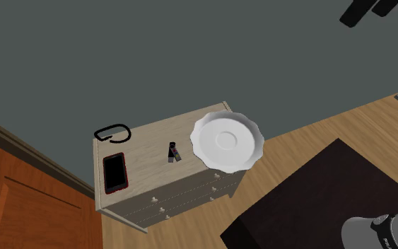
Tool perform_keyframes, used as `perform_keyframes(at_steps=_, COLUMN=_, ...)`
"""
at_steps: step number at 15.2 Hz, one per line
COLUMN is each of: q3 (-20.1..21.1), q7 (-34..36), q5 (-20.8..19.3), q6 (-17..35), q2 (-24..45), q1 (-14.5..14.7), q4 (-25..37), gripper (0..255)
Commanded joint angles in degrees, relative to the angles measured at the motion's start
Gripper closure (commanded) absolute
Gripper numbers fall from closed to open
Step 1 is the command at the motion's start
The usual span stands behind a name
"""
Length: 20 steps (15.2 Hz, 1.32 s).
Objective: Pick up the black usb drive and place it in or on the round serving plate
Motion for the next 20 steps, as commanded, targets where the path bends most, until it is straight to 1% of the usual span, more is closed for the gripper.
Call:
perform_keyframes(at_steps=1, q3=0.0, q7=0.0, q5=0.0, q6=0.0, q2=0.0, q1=0.0, q4=0.0, gripper=0)
perform_keyframes(at_steps=6, q3=3.8, q7=3.58, q5=1.65, q6=8.23, q2=4.54, q1=0.9, q4=-4.28, gripper=0)
perform_keyframes(at_steps=11, q3=7.62, q7=7.23, q5=2.84, q6=16.62, q2=11.06, q1=1.73, q4=-6.74, gripper=0)
perform_keyframes(at_steps=16, q3=11.45, q7=11.17, q5=3.13, q6=24.89, q2=19.42, q1=2.19, q4=-7.29, gripper=0)
perform_keyframes(at_steps=20, q3=14.43, q7=14.81, q5=2.23, q6=31.13, q2=27.21, q1=2.23, q4=-6.34, gripper=0)
